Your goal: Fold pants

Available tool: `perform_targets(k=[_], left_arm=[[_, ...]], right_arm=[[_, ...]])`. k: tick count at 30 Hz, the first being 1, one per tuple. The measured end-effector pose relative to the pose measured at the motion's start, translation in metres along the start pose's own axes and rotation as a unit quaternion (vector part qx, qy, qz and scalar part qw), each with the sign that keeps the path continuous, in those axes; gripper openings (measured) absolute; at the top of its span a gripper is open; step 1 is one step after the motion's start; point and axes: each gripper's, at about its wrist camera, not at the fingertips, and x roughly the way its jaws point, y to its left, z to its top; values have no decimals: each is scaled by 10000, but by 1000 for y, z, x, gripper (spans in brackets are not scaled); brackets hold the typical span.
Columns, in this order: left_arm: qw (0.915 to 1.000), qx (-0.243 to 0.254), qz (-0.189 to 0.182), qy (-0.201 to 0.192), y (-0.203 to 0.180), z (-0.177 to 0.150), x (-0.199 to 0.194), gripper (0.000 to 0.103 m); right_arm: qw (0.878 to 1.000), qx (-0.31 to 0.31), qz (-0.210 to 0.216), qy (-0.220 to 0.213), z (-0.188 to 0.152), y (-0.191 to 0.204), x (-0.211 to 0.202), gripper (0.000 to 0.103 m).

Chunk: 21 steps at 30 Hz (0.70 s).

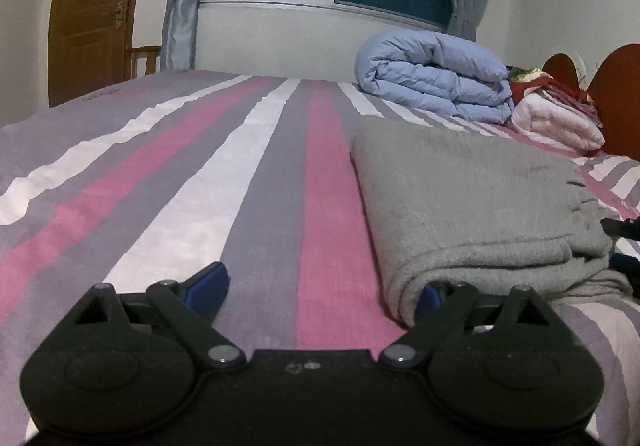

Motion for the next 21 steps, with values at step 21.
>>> perform_targets(k=[21], left_arm=[[9941,-797,-703,-236,54,42,-23,95]], right_arm=[[9947,-644,529,-601,31,27,-33,42]])
